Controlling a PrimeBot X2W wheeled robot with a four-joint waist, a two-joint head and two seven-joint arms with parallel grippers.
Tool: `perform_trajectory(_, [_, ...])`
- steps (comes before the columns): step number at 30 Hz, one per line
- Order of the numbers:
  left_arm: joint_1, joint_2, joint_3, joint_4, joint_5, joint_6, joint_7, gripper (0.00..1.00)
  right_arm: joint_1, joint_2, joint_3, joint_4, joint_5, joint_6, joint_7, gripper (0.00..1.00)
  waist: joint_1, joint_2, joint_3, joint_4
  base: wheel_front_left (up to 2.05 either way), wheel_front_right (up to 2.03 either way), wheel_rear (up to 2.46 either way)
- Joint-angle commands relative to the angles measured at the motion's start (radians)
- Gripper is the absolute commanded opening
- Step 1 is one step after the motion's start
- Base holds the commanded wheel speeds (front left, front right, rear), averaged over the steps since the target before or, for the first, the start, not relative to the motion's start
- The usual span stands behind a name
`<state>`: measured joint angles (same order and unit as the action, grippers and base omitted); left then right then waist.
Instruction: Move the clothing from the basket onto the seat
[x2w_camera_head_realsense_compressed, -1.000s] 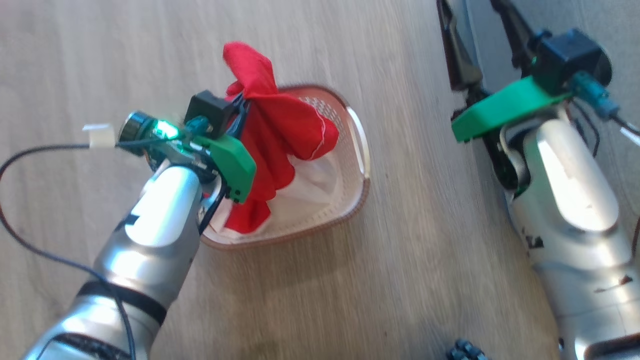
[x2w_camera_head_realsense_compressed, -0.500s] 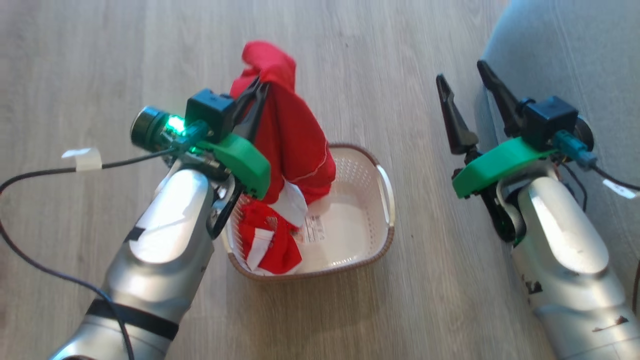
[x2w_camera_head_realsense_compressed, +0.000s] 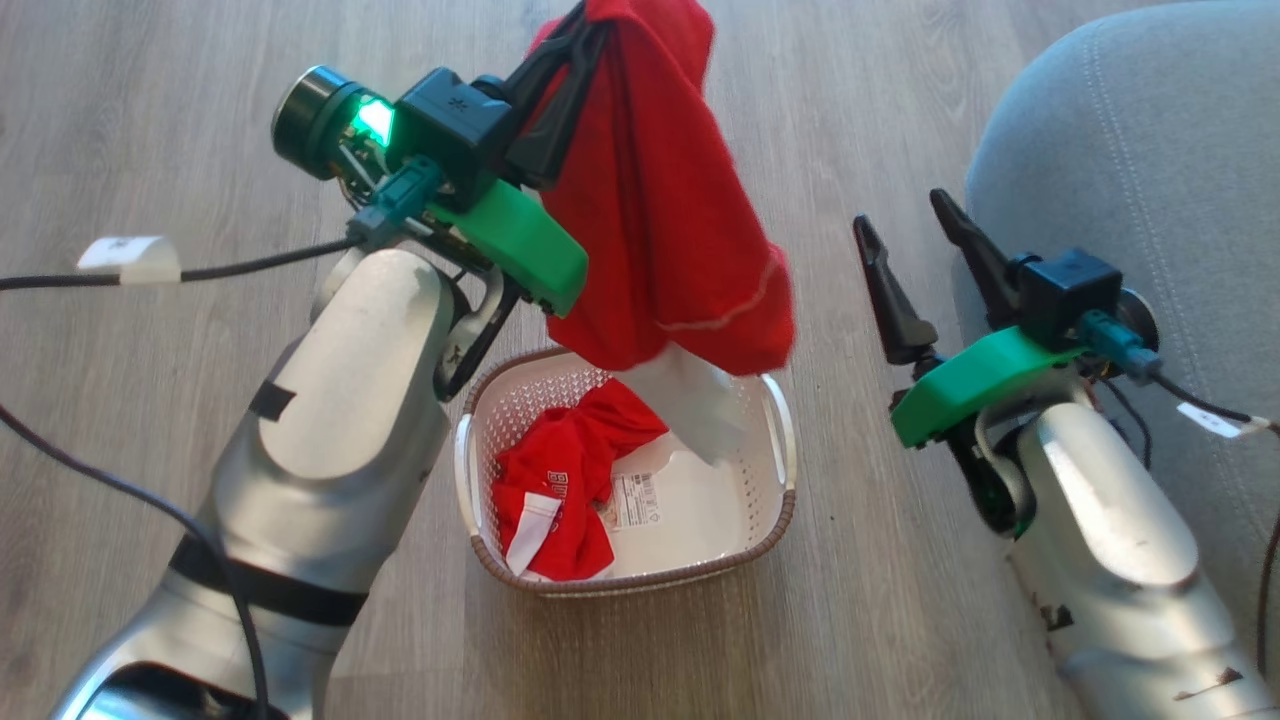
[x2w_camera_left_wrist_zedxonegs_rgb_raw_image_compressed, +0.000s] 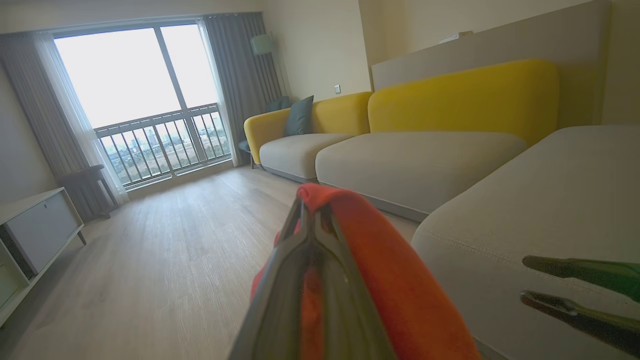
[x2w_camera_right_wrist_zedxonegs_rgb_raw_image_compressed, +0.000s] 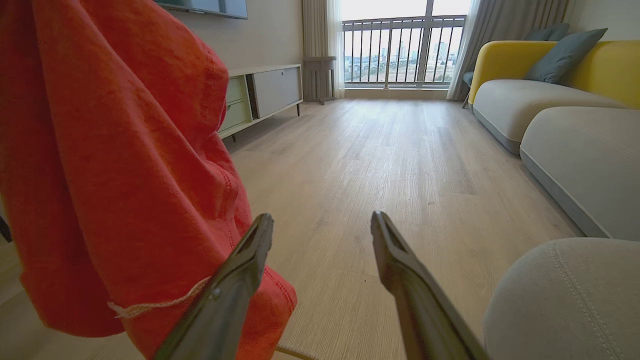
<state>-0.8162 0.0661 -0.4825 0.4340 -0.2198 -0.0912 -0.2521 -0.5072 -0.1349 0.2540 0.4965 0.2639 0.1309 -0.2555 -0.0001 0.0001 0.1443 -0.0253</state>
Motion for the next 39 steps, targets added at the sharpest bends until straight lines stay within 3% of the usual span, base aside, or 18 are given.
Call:
perform_trajectory(1, [-0.049,0.013,0.027,-0.04,0.001,-0.002,-0.005,0.0,-0.008,0.006,0.026,-0.035,0.01,0.0,-0.006,1.0,0.0001,-0.0001,-0.004,-0.003,0.0,0.0,0.0])
perform_trajectory(10, [-0.035,0.006,-0.008,-0.069,-0.007,0.002,0.007,0.0,-0.047,0.011,0.203,-0.203,0.057,0.0,-0.006,1.0,0.0001,-0.0001,-0.009,-0.01,0.0,0.0,0.0])
perform_trajectory(13, [-0.032,0.004,-0.018,-0.072,-0.011,0.003,0.008,0.0,-0.072,0.012,0.259,-0.21,0.056,0.0,-0.006,1.0,0.0001,-0.0001,-0.008,-0.005,0.0,0.0,0.0])
perform_trajectory(21, [-0.03,-0.006,-0.061,-0.081,-0.026,0.003,0.007,0.0,-0.176,0.061,0.308,-0.004,0.031,0.0,-0.006,1.0,0.0001,-0.0001,-0.011,0.033,0.0,0.0,0.0])
perform_trajectory(27, [-0.023,-0.012,-0.105,-0.073,-0.049,0.003,0.005,0.0,-0.268,0.083,0.367,0.167,0.09,0.0,-0.006,1.0,0.0001,-0.0001,-0.013,0.072,0.0,0.0,0.0])
perform_trajectory(28, [-0.021,-0.012,-0.112,-0.071,-0.052,0.003,0.004,0.0,-0.278,0.084,0.384,0.181,0.116,0.0,-0.006,0.85,0.0001,-0.0001,-0.013,0.078,0.0,0.0,0.0])
perform_trajectory(29, [-0.02,-0.013,-0.118,-0.069,-0.055,0.005,0.003,0.0,-0.289,0.084,0.4,0.191,0.136,0.0,-0.006,0.16,0.0001,-0.0001,-0.012,0.083,0.0,0.0,0.0])
perform_trajectory(30, [-0.019,-0.013,-0.122,-0.068,-0.058,0.007,0.003,0.0,-0.299,0.084,0.412,0.197,0.155,0.0,-0.006,0.0,0.0001,-0.0001,-0.011,0.086,0.0,0.0,0.0])
perform_trajectory(38, [-0.018,-0.013,-0.125,-0.052,-0.07,0.02,-0.004,0.0,-0.325,0.084,0.388,0.186,0.182,0.0,-0.006,0.0,0.0001,-0.0001,0.002,0.067,0.0,0.0,0.0])
perform_trajectory(39, [-0.017,-0.012,-0.123,-0.053,-0.072,0.02,-0.005,0.05,-0.323,0.084,0.373,0.176,0.177,0.0,-0.006,0.0,0.0001,-0.0001,0.004,0.062,0.0,0.0,0.0])
